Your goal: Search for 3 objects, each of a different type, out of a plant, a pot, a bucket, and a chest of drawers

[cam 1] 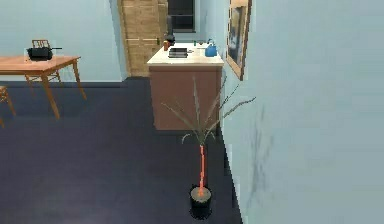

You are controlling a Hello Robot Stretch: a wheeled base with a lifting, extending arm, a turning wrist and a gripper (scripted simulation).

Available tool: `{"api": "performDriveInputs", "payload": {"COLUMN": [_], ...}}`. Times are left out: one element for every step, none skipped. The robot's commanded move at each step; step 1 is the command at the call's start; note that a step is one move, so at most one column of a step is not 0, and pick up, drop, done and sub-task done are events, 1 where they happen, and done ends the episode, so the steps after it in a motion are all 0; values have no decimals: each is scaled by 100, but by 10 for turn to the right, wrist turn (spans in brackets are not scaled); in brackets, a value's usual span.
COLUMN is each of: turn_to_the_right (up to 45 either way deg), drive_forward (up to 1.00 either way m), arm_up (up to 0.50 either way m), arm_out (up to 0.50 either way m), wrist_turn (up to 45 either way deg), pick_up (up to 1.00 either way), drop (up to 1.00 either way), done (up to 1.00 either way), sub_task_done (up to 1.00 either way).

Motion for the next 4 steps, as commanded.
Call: {"api": "performDriveInputs", "payload": {"turn_to_the_right": [0, 0, -450, -420], "drive_forward": [20, 0, 0, 0], "arm_up": [0, 0, 0, 0], "arm_out": [0, 0, 0, 0], "wrist_turn": [0, 0, 0, 0], "pick_up": [0, 0, 0, 0], "drop": [0, 0, 0, 0], "done": [0, 0, 0, 0], "sub_task_done": [0, 100, 0, 0]}}
